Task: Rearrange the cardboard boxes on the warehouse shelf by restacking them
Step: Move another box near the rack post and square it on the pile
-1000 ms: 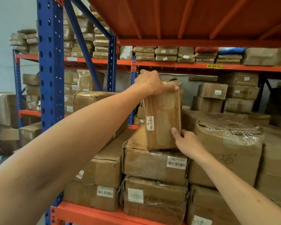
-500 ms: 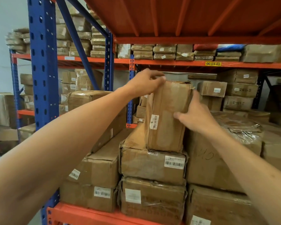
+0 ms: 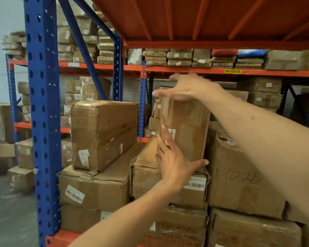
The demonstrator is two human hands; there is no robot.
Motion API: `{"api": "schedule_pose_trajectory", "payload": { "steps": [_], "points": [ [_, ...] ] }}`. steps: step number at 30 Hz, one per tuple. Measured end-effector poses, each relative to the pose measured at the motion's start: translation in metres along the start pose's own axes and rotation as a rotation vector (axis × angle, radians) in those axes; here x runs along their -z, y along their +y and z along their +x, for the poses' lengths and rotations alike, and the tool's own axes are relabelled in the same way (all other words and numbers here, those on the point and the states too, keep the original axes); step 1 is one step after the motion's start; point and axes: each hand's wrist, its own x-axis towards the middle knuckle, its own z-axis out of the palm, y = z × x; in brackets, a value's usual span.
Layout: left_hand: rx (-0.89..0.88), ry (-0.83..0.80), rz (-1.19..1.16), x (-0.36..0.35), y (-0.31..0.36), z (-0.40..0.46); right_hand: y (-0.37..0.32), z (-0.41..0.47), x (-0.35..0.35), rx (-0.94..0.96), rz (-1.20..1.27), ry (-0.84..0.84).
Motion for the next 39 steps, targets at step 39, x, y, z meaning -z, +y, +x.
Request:
{"api": "schedule_pose_trajectory", "payload": {
  "steps": [39],
  "points": [
    [-0.477,-0.408,0.456,0.131,-0.081,0.097,0.092,-0.052,-0.089,0.201,-0.024,-0.291]
  ]
}}
